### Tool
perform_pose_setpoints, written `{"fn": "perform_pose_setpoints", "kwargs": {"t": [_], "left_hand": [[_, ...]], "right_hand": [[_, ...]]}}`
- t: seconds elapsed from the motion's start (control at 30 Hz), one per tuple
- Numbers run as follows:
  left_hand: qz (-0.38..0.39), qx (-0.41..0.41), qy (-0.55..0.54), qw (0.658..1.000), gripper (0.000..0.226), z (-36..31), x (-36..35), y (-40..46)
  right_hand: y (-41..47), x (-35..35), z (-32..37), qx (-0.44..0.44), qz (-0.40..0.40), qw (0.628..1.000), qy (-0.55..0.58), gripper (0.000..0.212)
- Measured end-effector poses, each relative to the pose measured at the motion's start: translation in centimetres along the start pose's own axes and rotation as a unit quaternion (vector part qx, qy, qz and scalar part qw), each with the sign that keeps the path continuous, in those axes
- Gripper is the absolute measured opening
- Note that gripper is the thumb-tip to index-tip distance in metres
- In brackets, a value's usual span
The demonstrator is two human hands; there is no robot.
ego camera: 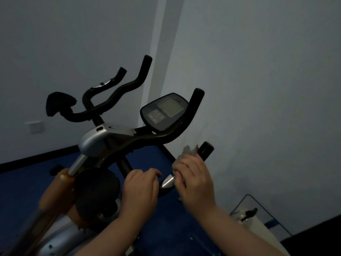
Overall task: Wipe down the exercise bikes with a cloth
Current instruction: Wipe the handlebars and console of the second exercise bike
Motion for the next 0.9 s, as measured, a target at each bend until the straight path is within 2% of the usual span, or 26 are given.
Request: {"fn": "perform_pose_setpoints", "kwargs": {"t": [0.07, 0.17, 0.27, 0.33, 0.4, 0.47, 0.5, 0.57, 0.63, 0.67, 0.7, 0.77, 0.83, 0.9], "left_hand": [[-0.011, -0.014, 0.011, 1.0, 0.029, -0.1, 0.0, 0.2], [-0.015, -0.031, 0.022, 0.999, 0.027, -0.1, 0.1, 0.3], [-0.005, -0.022, 0.019, 1.0, 0.026, -0.2, 0.3, 0.2], [0.003, -0.022, 0.017, 1.0, 0.027, -0.2, 0.3, 0.2], [0.009, -0.023, 0.021, 0.999, 0.028, -0.2, 0.4, 0.2], [0.012, -0.022, 0.025, 0.999, 0.028, -0.3, 0.5, 0.3], [0.013, -0.02, 0.025, 0.999, 0.028, -0.3, 0.5, 0.3], [0.012, -0.017, 0.029, 0.999, 0.027, -0.3, 0.6, 0.2], [0.016, -0.016, 0.031, 0.999, 0.027, -0.3, 0.6, 0.2], [0.017, -0.017, 0.03, 0.999, 0.027, -0.3, 0.5, 0.2], [0.017, -0.019, 0.03, 0.999, 0.027, -0.2, 0.5, 0.3], [0.02, -0.023, 0.029, 0.999, 0.028, -0.2, 0.4, 0.3], [0.024, -0.017, 0.031, 0.999, 0.027, -0.3, 0.5, 0.3], [0.044, -0.004, 0.032, 0.999, 0.023, -0.3, 0.3, 0.3]], "right_hand": [[1.0, 0.4, -0.8, 0.086, 0.024, 0.996, 0.02, 0.017], [5.0, 1.8, -3.7, 0.245, 0.061, 0.966, -0.059, 0.021], [6.8, 1.6, -4.7, 0.257, 0.053, 0.959, -0.102, 0.024], [6.6, 1.1, -4.8, 0.194, 0.018, 0.977, -0.088, 0.022], [6.3, 0.8, -4.9, 0.084, -0.045, 0.994, -0.049, 0.017], [5.9, 0.4, -4.6, -0.043, -0.12, 0.992, 0.006, 0.013], [5.7, 0.2, -4.3, -0.109, -0.161, 0.98, 0.03, 0.012], [5.3, -0.2, -3.5, -0.247, -0.255, 0.932, 0.072, 0.018], [5.2, -0.4, -2.7, -0.33, -0.313, 0.886, 0.094, 0.021], [5.0, -0.5, -2.5, -0.324, -0.318, 0.887, 0.082, 0.021], [4.5, -0.5, -2.4, -0.283, -0.305, 0.908, 0.057, 0.02], [3.1, 0.0, -2.3, -0.145, -0.248, 0.958, 0.01, 0.015], [1.2, 0.4, -1.9, -0.032, -0.179, 0.983, 0.006, 0.015], [0.0, 0.7, -0.6, -0.019, -0.108, 0.994, 0.016, 0.024]]}}
Point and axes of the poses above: each hand's wrist, its own y-axis towards the middle knuckle, its own x-axis out of the back of the hand, z = x × y, the point moved 3 cm from there along y, towards the middle knuckle, and after that the axes turned 9 degrees about -z, right-handed, at the moved point
